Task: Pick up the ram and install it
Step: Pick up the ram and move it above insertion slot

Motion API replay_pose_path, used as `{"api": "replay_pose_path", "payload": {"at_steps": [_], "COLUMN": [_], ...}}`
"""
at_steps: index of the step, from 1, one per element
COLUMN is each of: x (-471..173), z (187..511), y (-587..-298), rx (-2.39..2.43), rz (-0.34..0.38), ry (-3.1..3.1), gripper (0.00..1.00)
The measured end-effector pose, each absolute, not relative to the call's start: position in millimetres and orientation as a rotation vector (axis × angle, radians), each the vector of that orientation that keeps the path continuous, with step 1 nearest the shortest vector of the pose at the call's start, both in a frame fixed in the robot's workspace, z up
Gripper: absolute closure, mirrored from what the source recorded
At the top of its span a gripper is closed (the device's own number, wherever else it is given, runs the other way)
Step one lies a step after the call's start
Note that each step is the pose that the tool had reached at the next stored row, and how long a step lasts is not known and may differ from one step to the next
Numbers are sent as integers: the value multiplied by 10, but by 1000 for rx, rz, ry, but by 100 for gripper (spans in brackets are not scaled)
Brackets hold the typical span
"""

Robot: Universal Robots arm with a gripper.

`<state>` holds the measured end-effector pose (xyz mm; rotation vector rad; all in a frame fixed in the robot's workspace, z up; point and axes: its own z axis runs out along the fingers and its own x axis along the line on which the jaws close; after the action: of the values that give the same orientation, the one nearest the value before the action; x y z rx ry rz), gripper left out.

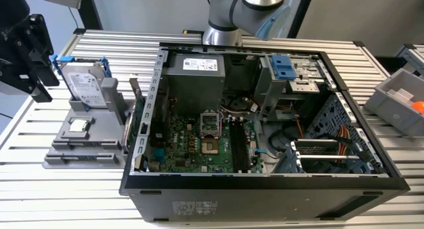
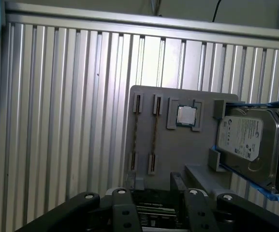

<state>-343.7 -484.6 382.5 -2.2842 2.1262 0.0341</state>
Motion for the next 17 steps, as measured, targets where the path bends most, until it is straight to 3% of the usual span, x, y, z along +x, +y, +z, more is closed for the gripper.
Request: {"api": "replay_pose_path", "payload": {"at_steps": [17], "x": [-3436], "z": [3749], "y": [-4841], "rx": [-2251], "rz": [25], "ry": [2172], "gripper": [0]}}
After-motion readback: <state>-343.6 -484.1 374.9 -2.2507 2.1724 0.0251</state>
